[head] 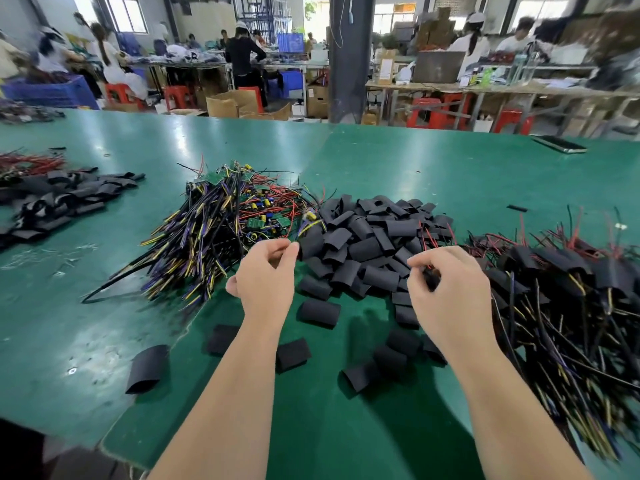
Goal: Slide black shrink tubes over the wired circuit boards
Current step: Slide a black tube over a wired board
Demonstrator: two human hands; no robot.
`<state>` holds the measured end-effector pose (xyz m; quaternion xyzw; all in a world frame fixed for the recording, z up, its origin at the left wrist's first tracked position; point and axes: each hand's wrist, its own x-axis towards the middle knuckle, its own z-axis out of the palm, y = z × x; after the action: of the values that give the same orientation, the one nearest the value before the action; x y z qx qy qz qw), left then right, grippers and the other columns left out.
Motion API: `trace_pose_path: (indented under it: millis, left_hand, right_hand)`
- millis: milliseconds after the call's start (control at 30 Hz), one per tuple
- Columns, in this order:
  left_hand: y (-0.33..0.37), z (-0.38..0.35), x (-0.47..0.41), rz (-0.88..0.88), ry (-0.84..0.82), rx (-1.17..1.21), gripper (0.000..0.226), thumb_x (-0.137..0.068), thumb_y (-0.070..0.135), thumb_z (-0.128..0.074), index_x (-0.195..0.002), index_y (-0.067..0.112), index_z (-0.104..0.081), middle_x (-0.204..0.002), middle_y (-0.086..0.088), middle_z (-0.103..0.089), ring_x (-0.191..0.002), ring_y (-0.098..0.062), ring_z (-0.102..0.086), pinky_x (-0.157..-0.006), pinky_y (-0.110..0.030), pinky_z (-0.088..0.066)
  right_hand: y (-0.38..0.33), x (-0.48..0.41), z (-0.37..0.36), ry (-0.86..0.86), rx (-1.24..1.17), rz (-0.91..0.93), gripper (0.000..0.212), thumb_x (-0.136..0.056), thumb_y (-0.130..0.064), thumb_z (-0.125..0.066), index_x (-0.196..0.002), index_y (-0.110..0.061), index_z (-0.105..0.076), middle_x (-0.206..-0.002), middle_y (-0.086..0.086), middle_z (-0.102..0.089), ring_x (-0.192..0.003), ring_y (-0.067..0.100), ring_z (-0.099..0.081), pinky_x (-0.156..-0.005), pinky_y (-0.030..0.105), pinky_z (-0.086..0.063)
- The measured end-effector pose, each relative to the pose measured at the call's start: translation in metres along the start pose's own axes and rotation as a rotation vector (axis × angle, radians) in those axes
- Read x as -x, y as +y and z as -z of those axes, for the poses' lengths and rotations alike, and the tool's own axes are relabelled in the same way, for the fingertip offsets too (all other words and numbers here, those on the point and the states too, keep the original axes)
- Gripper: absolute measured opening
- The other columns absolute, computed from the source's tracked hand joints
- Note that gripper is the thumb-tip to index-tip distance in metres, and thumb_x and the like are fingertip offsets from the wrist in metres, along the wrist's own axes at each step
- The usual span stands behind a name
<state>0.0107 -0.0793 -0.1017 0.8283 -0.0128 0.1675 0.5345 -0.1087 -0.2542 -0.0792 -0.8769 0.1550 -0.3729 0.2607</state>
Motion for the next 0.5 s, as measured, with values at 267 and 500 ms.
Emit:
trace_pose_path:
  millis: [267,500]
  left_hand:
    - [0.016,0.005,0.017,-0.312,-0.182,0.351,0.03,-0.093,0.008,-0.058,-0.091,0.036,-0.066,-0.073,0.014,-0.065,-0.062,0.001,-0.059,-0.06,-0.01,-0.043]
    - [0.019,0.001,0.028,-0.508,-0.317,0.167,0.02,-0.092,0.005,-0.058,-0.102,0.019,-0.068,-0.095,0.013,-0.065,-0.086,0.004,-0.057,-0.075,-0.007,-0.04]
  right_hand:
    - [-0.01,0.003,-0.005,-0.396,-0.788,-0.331,0.031,-0.081,-0.002,-0.072,-0.102,-0.025,-0.071,-0.086,-0.01,-0.074,-0.067,0.003,-0.061,-0.06,0.012,-0.047]
    - [-0.009,-0.003,-0.005,-0.231,-1.374,-0.433,0.025,-0.07,-0.008,-0.066,-0.095,-0.009,-0.068,-0.076,0.006,-0.07,-0.064,0.016,-0.066,-0.058,0.018,-0.049]
